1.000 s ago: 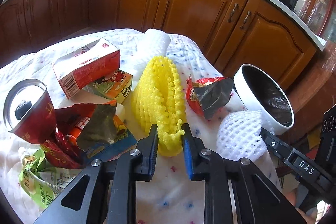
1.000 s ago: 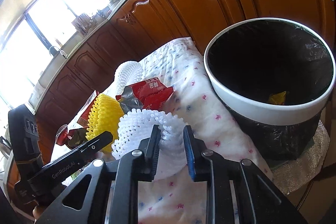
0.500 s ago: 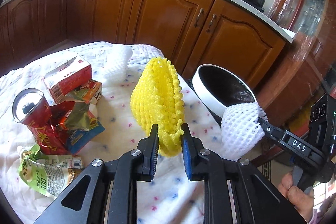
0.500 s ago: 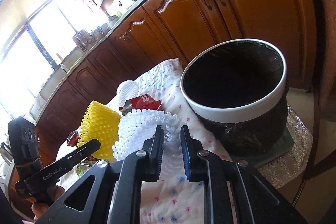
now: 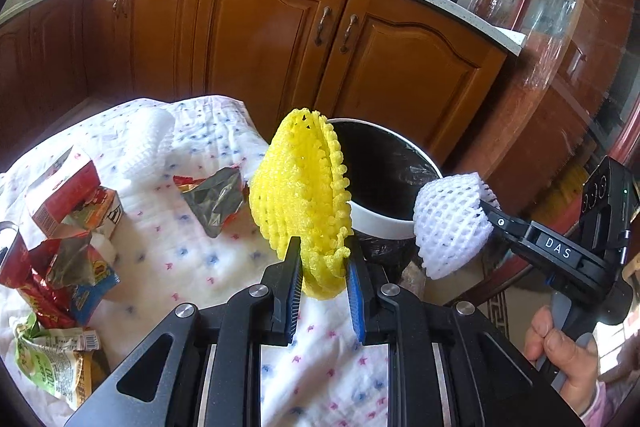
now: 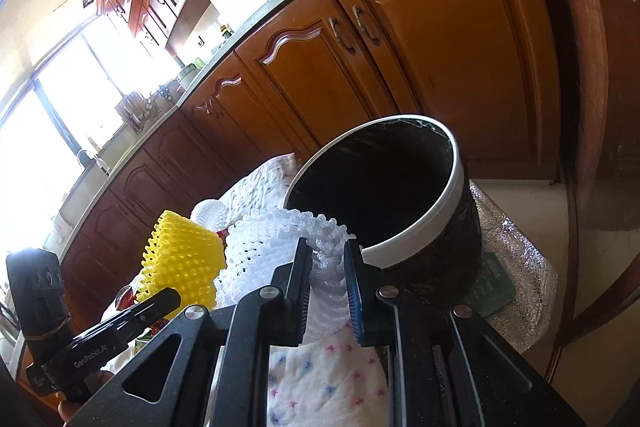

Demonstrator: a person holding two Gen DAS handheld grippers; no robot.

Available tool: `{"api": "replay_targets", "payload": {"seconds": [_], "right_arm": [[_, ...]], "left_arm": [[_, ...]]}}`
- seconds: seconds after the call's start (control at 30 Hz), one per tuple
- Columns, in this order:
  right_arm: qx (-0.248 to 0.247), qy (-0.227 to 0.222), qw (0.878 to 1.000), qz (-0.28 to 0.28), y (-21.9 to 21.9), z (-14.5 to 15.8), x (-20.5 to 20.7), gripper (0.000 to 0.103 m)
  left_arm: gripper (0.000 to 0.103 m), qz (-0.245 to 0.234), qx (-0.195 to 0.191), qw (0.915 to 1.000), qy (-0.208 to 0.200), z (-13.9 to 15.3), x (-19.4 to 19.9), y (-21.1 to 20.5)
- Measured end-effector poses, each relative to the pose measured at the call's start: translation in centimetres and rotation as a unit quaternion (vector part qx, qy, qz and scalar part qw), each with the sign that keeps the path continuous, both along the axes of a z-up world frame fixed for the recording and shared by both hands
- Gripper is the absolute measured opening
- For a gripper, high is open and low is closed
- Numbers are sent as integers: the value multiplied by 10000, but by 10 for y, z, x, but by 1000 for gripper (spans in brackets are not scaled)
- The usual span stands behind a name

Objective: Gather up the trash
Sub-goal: 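Carry both foam nets over the bin and open both tools, then move both tools back to the juice pouch and red can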

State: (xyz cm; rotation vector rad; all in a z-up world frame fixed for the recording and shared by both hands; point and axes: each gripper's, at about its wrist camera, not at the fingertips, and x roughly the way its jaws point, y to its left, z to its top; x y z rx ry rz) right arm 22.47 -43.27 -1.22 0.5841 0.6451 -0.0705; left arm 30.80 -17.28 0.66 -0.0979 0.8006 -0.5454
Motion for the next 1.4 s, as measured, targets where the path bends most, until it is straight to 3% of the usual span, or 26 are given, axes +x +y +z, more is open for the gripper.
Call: {"api": "replay_targets", "payload": {"seconds": [0.27, 0.5, 0.7, 0.9, 1.03, 1.3, 1.4], "right_arm": [[-168, -81, 9995, -256, -27, 6, 14, 16], [-396, 26, 9986, -348, -50, 8, 46, 17], [-554, 316, 9977, -218, -57, -4, 75, 19], [-616, 586, 9963, -108, -61, -16, 91, 21], [-543, 691, 9961, -77, -67, -20, 96, 53], [-436, 595, 9972, -149, -70, -21, 85, 57], [-399, 464, 9980, -142, -65, -17, 74, 68]], "left_arm": [[19, -295, 193, 9993, -147, 11, 31, -44], [20, -474, 414, 9980, -39, 10, 78, -82], [20, -528, 637, 9957, 417, -12, 119, -108], [25, -561, 857, 9932, 563, -29, 131, -128], [44, -503, 896, 9936, 467, -31, 129, -132], [51, -403, 693, 9964, 285, -27, 104, -110], [54, -277, 541, 9978, 251, -28, 91, -96]]}}
